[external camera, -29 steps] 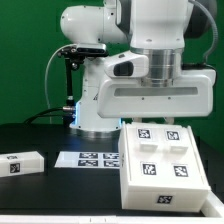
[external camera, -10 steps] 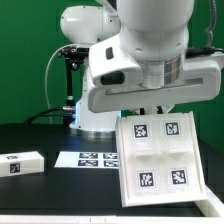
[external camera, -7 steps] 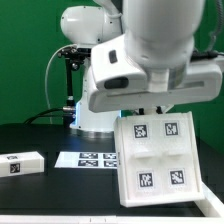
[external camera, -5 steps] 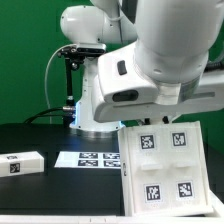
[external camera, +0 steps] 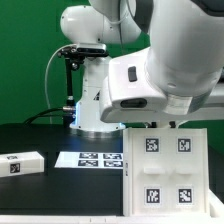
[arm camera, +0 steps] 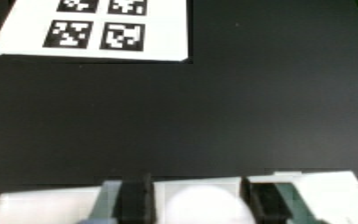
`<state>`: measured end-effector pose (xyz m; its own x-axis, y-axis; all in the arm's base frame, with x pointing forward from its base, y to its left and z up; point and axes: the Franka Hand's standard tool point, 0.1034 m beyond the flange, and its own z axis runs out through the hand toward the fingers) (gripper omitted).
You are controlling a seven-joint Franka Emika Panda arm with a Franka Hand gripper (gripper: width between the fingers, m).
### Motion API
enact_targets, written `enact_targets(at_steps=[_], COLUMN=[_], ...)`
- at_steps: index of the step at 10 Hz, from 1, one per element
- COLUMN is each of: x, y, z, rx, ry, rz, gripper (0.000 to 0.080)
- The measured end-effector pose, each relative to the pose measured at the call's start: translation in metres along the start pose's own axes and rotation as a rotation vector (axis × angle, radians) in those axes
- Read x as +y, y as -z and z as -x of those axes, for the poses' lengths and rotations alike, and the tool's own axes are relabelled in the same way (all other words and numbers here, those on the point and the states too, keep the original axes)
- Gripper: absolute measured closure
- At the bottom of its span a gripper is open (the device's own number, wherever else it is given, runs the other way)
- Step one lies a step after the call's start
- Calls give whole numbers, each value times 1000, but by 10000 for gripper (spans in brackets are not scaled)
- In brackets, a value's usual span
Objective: Assemble cabinet
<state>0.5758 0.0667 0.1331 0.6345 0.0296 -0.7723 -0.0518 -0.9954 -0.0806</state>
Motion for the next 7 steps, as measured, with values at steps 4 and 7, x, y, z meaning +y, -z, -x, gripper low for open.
enact_targets(at_steps=[4, 7], x=[-2, -2], y=[-1, -1], z=[0, -1], rx=[35, 36], ry=[31, 32], rz=[-2, -3], gripper=[577, 332])
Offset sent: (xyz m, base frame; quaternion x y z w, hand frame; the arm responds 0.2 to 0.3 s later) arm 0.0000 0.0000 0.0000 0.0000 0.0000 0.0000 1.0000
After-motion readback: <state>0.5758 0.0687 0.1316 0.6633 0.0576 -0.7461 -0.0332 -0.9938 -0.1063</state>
